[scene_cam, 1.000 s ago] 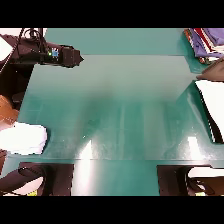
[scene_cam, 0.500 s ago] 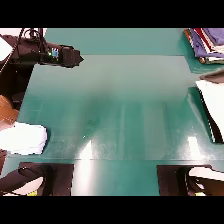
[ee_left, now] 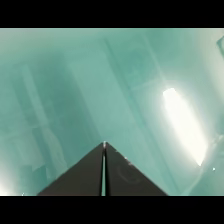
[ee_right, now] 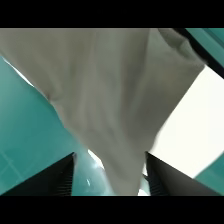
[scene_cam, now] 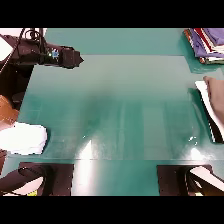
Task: Fold the shirts.
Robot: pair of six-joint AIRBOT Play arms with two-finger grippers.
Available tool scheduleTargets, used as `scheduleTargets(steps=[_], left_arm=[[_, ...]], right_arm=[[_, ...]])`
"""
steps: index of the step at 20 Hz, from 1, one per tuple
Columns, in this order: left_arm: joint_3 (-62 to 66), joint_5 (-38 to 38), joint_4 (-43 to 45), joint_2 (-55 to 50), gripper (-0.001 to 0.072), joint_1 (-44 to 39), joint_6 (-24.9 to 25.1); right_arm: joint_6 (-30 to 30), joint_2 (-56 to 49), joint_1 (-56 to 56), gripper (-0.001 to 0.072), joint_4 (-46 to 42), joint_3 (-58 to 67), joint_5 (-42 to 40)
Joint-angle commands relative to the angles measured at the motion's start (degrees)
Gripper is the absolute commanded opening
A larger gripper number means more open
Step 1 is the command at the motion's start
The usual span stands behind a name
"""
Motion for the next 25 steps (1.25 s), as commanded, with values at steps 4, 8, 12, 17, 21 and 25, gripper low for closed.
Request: scheduleTargets(steps=[4, 8, 12, 17, 21, 25], left_arm=[[0.0, -1.0, 0.0, 0.0, 0.0029, 0.0, 0.9], [0.0, -0.9, 0.1, 0.1, 0.0029, 0.0, 1.0], [0.0, -0.4, 0.0, 0.1, 0.0029, 0.0, 1.0], [0.0, 2.4, 0.0, 0.1, 0.0029, 0.0, 0.9], [0.0, 3.9, 0.0, 0.1, 0.0029, 0.0, 0.9], [0.0, 3.9, 0.0, 0.1, 0.0029, 0.0, 1.0]], right_arm=[[0.1, 3.5, -1.7, 0.0575, 5.5, -4.9, -1.3], [0.0, 3.5, 13.8, 0.0574, 16.0, -0.8, -3.5], [0.0, 3.5, 35.4, 0.0574, 15.2, 1.9, -8.0], [-0.2, 3.5, 54.6, 0.0289, 15.2, 1.9, -16.4], [-0.6, 3.5, 60.7, 0.0017, 15.2, 1.9, -17.5], [-0.6, 3.5, 60.9, 0.0017, 15.2, 1.9, -17.3]])
